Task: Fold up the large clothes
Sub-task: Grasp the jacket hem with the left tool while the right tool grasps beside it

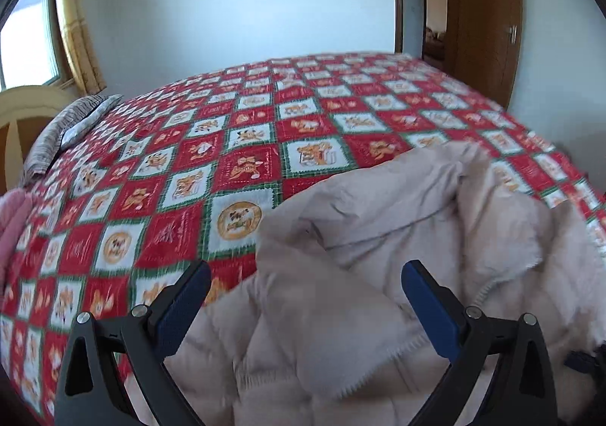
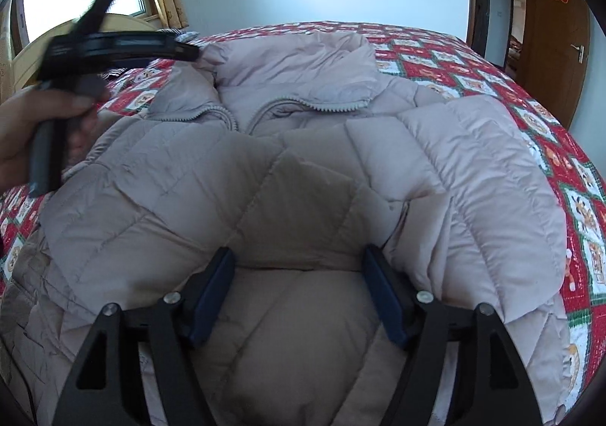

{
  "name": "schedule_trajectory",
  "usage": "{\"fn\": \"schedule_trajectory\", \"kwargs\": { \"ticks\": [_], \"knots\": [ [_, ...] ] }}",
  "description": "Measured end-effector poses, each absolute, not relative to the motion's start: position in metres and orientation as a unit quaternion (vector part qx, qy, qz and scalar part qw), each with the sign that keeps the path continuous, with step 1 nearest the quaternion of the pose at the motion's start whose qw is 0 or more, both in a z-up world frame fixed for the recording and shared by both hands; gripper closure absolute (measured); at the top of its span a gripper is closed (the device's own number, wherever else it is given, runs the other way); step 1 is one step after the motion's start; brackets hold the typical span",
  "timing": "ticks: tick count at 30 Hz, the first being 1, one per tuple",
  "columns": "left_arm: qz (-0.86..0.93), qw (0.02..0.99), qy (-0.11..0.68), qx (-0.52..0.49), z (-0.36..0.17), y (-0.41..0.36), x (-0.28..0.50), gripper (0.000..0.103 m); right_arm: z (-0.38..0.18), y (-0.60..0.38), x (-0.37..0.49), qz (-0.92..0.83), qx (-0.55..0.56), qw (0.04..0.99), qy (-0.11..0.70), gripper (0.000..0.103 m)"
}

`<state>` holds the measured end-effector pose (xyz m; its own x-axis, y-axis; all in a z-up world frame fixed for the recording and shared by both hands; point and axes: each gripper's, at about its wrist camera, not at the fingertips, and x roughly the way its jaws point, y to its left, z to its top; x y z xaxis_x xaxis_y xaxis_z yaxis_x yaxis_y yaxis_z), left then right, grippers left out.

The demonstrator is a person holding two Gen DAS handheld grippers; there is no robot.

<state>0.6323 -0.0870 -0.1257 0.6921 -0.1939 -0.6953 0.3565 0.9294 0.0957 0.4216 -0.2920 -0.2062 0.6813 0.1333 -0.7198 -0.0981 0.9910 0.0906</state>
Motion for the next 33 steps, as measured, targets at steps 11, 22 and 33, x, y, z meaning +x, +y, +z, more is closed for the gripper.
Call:
{"fn": "schedule_trajectory", "kwargs": {
  "ticks": [11, 22, 33],
  "knots": [
    [-0.178, 0.879, 0.406, 0.175, -0.153, -0.116, 0.679, 0.071, -0.206, -0.292, 0.422, 0.079, 0.034, 0.916, 0.392, 0.021],
    [-0.206, 0.901, 0.356, 0.138, -0.121, -0.086, 0.656, 0.097, -0.118, -0.336, 0.476, 0.077, 0.078, 0.924, 0.367, 0.021],
    [-0.229, 0.896, 0.359, 0.124, -0.131, -0.076, 0.661, 0.098, -0.165, -0.361, 0.656, 0.033, 0.050, 0.881, 0.468, 0.034]
  ]
}}
